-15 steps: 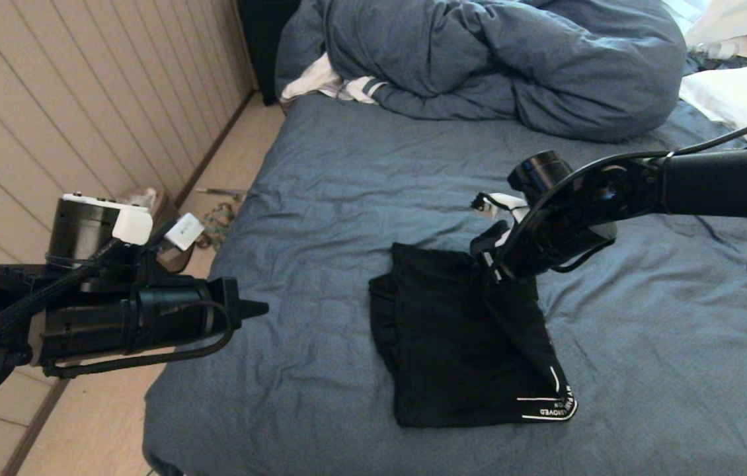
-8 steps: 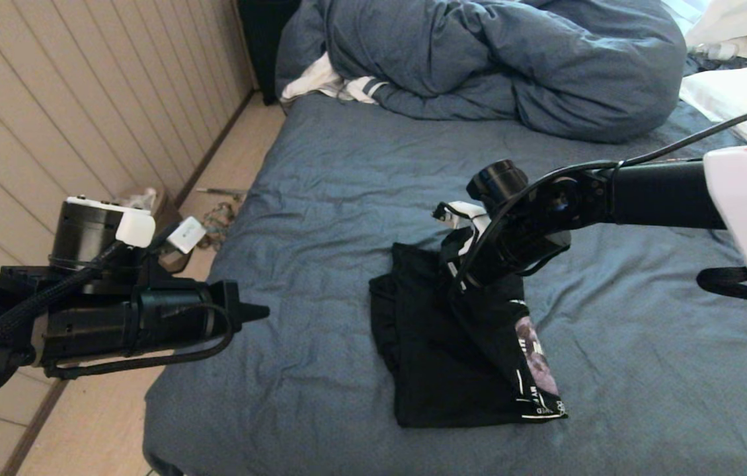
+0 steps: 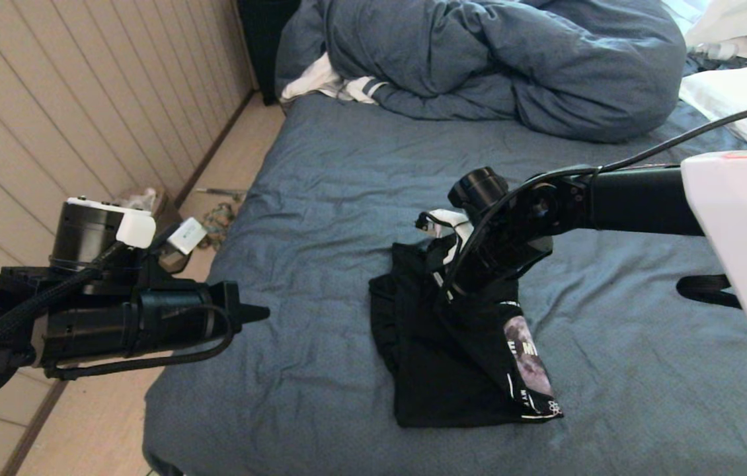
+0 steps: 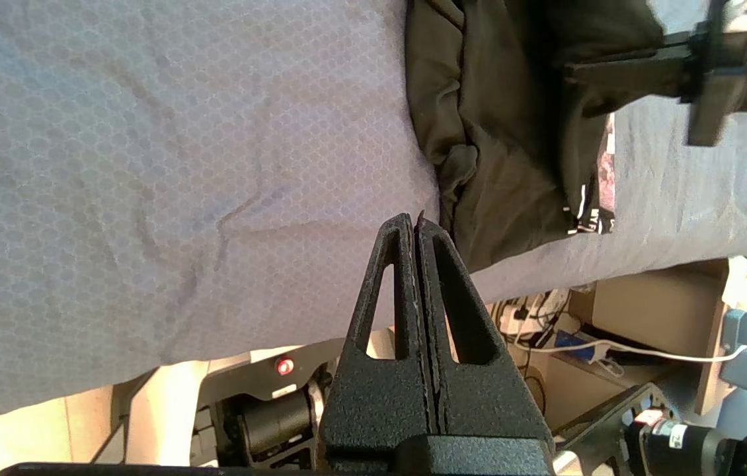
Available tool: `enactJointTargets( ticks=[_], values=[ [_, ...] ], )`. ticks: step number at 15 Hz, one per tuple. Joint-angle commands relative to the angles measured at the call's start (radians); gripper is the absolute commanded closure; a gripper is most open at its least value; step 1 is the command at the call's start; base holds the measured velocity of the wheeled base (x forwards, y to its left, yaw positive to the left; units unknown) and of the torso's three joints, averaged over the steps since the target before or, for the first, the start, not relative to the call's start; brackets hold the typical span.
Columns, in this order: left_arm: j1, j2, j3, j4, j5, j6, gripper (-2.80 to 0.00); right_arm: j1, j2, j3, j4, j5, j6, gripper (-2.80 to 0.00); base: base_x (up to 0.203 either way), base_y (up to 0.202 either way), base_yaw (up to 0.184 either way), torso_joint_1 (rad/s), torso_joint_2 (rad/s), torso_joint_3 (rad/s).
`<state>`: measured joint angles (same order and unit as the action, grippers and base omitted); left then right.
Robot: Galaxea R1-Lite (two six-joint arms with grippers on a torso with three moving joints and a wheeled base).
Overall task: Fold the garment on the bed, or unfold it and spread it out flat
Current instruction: Fold the black T-shirt
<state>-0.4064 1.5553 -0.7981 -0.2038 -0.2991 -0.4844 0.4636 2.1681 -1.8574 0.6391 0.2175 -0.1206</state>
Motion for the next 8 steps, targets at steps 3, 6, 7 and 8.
enactJointTargets(
  ticks=[3, 6, 7, 8],
  values=[
    [0.0, 0.0, 0.0, -0.002, -0.002, -0.002, 0.0, 0.006, 0.044, -0.032, 0.002, -0.039, -0.006, -2.8, 0.0, 0.0, 0.0, 0.0, 0.0, 0.0],
    [-0.003, 0.002, 0.002, -0.002, -0.002, 0.0, 0.0, 0.006, 0.033, -0.048, 0.004, -0.037, -0.005, -2.8, 0.0, 0.0, 0.0, 0.0, 0.0, 0.0],
    [-0.003, 0.001, 0.002, -0.002, -0.002, 0.0, 0.0, 0.007, 0.026, -0.049, 0.004, -0.036, -0.002, -2.8, 0.0, 0.0, 0.0, 0.0, 0.0, 0.0],
    [-0.003, 0.0, 0.002, -0.002, -0.002, 0.0, 0.0, 0.01, 0.013, -0.05, 0.003, -0.036, 0.003, -2.8, 0.0, 0.0, 0.0, 0.0, 0.0, 0.0]
  ],
)
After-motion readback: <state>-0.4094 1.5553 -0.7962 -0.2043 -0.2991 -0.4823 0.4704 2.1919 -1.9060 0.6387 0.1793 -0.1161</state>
